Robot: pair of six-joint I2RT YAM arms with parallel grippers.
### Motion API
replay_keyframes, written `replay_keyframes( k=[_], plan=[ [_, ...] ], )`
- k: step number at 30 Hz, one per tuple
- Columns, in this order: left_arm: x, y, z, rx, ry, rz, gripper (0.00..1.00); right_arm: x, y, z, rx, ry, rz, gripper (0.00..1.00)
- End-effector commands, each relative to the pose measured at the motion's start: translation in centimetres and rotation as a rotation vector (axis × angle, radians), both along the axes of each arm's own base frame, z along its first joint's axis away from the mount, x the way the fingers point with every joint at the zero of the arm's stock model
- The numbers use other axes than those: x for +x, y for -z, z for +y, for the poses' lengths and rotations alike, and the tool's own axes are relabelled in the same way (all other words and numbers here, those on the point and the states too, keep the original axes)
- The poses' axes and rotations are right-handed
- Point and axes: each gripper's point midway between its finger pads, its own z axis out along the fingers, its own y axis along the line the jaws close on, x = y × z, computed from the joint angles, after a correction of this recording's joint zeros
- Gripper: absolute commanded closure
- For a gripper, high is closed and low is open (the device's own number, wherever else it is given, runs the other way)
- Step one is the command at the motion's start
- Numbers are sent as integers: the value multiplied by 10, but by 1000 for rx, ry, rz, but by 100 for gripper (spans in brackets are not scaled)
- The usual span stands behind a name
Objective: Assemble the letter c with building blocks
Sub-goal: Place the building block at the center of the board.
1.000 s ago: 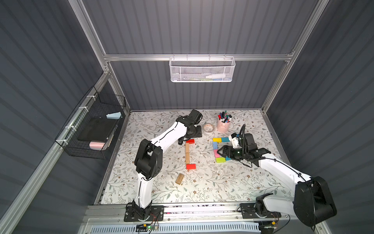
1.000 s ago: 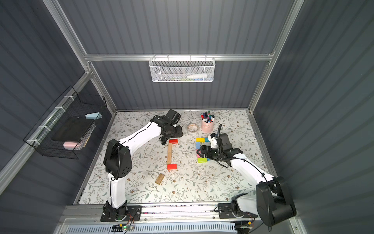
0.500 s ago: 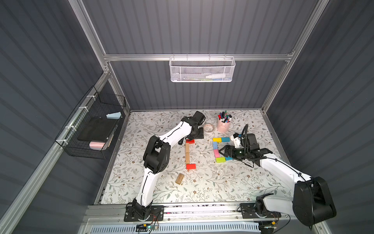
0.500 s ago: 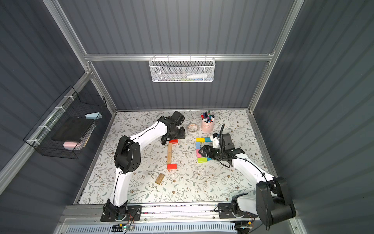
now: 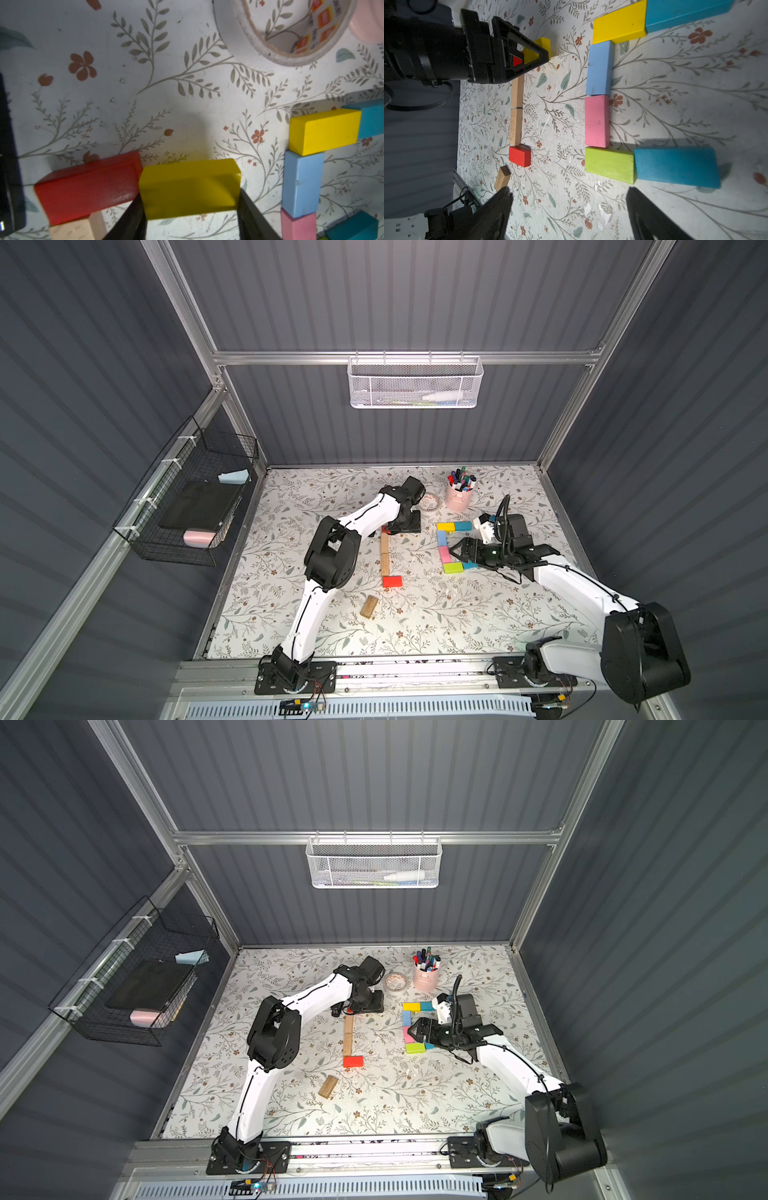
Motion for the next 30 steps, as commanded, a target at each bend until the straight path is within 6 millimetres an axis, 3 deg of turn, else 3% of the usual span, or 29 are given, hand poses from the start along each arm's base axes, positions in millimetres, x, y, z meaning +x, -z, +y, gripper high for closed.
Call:
replay_keyframes(
  k=[1,11,30],
  plan=[
    [2,4,-4,9,22,2,54,-4,5,0,1,-21,7,11],
    [3,3,-3,14,13,-3,54,-5,7,0,3,-21,11,11],
    [4,0,-6,15,15,-9,42,-6,9,0,12,-22,15,11]
  ],
)
